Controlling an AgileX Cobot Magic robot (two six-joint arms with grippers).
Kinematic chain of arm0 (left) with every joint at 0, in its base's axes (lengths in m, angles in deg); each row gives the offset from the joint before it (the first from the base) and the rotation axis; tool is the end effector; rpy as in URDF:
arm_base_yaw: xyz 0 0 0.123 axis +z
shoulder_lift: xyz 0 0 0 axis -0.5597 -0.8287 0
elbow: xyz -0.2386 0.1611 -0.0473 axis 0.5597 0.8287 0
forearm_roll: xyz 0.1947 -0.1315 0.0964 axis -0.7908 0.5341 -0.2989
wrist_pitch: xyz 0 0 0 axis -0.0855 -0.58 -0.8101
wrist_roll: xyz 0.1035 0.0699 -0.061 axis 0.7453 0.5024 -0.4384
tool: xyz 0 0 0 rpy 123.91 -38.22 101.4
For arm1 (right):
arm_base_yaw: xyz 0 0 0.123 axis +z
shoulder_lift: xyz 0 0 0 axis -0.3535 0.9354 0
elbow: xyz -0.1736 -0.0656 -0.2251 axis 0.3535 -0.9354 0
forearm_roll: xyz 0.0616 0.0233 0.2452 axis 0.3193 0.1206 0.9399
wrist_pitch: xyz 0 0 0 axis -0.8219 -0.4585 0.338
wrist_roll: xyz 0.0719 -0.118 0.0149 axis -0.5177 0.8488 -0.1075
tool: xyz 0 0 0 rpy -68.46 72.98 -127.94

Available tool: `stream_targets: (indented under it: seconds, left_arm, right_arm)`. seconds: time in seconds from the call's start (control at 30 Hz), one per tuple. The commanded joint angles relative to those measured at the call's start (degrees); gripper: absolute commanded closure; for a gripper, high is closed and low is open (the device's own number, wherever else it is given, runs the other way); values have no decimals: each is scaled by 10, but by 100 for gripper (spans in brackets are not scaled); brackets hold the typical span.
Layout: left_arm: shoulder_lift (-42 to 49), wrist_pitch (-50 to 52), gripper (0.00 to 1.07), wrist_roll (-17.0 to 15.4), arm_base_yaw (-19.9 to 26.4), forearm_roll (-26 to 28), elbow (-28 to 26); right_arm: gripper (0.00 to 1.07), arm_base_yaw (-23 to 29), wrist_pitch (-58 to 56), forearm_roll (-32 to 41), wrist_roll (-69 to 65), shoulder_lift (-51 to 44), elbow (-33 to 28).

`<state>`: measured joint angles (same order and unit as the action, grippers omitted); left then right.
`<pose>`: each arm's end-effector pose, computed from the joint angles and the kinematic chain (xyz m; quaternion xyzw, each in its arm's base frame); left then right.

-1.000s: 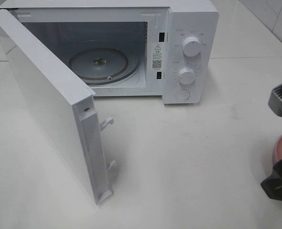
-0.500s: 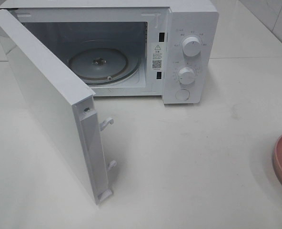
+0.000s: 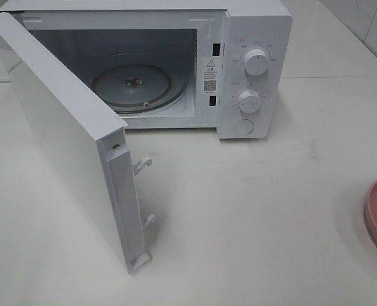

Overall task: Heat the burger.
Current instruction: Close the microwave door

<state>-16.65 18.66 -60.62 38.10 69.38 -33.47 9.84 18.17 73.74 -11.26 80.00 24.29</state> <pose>0.0326 -0.0215 0.2609 0.0369 0.8440 -0.0398 0.5337 0.0765 0.0244 0.2482 -0.1322 0.9219 0.0726 0.3568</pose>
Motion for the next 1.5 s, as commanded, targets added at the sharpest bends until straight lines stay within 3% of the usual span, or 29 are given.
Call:
stream_targets:
  seconds: [0.03, 0.37, 0.73, 0.97, 1.5]
  left_arm:
    - [11, 7, 7, -1, 1, 3, 2]
    - [11, 7, 7, -1, 1, 3, 2]
    - [11, 7, 7, -1, 1, 3, 2]
    - [11, 7, 7, -1, 1, 3, 2]
    - [11, 7, 7, -1, 1, 3, 2]
  right_arm:
    - [31, -46, 26, 10, 19, -37, -19]
    - [31, -143, 28, 50, 72, -111, -20]
    - [31, -209, 29, 54, 71, -191, -21]
    - [31, -230, 29, 54, 71, -235, -21]
    - [31, -230, 29, 55, 73, -236, -22]
